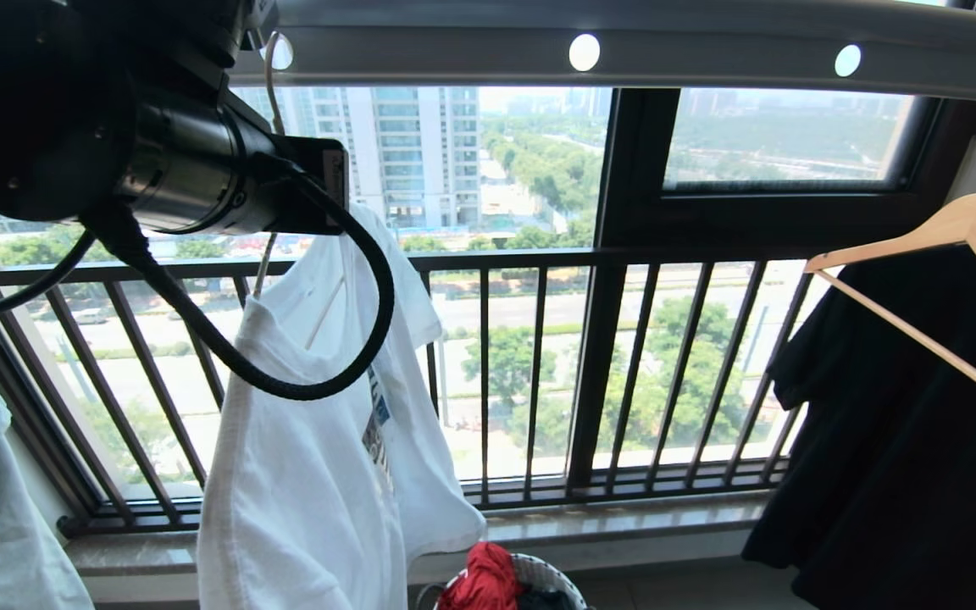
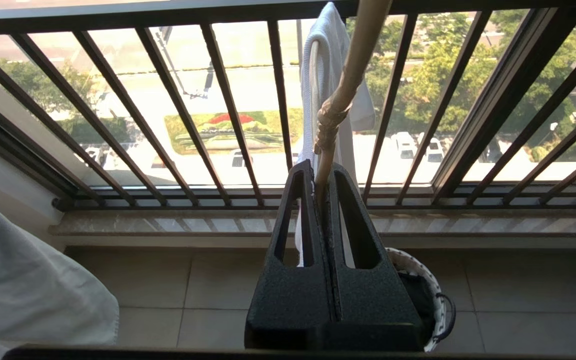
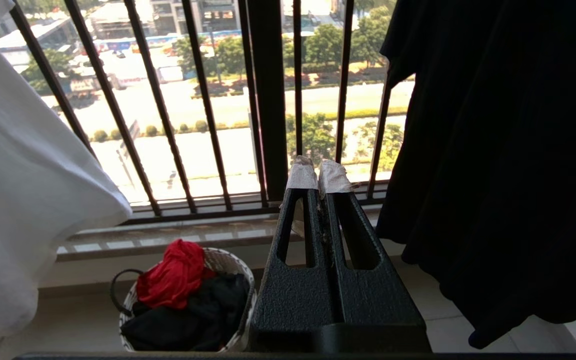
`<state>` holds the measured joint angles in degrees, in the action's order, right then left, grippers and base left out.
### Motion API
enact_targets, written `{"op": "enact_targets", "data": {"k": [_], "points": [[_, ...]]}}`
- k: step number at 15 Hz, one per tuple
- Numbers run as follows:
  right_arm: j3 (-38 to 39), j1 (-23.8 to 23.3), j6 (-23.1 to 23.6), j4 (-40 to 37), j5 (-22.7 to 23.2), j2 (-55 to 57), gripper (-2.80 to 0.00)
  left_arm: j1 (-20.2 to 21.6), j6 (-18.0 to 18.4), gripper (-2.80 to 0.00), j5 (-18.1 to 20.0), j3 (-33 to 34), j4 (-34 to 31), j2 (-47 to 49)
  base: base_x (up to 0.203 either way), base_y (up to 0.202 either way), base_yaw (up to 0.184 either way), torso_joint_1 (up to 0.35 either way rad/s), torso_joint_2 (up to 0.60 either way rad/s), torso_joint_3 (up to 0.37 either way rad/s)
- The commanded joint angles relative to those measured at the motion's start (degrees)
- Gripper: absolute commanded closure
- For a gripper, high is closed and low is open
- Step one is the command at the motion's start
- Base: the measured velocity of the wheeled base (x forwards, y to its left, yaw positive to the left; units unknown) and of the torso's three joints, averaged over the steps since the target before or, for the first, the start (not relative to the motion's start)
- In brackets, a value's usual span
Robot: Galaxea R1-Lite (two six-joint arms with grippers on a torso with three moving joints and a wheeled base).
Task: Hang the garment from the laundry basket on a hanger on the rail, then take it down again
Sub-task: Take the clothes off the clothes rack
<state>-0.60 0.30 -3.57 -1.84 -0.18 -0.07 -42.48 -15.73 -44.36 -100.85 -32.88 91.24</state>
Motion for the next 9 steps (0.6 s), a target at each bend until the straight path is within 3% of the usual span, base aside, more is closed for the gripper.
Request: {"op": "enact_targets", "data": {"k": [1, 3, 5, 7, 9], "points": [[0.0, 0.0, 0.0, 0.0, 0.0, 0.0, 0.00, 0.3, -0.1, 0.00, 1.8, 0.3, 0.5, -3.4, 0.000, 0.000, 0.000, 0.000, 0.00, 0.000], [0.1, 0.0, 0.0, 0.0, 0.0, 0.0, 0.00, 0.8, -0.4, 0.00, 7.4, 4.2, 2.0, -6.4, 0.000, 0.000, 0.000, 0.000, 0.00, 0.000], [0.0, 0.0, 0.0, 0.0, 0.0, 0.0, 0.00, 3.3, -0.2, 0.00, 13.7, 10.2, 8.1, -9.1, 0.000, 0.000, 0.000, 0.000, 0.00, 0.000], [0.1, 0.0, 0.0, 0.0, 0.0, 0.0, 0.00, 7.8, 0.0, 0.00, 24.9, 14.0, 12.8, -11.2, 0.000, 0.000, 0.000, 0.000, 0.00, 0.000], [0.1, 0.0, 0.0, 0.0, 0.0, 0.0, 0.00, 12.1, 0.1, 0.00, 33.0, 15.5, 16.8, -11.5, 0.000, 0.000, 0.000, 0.000, 0.00, 0.000]]}}
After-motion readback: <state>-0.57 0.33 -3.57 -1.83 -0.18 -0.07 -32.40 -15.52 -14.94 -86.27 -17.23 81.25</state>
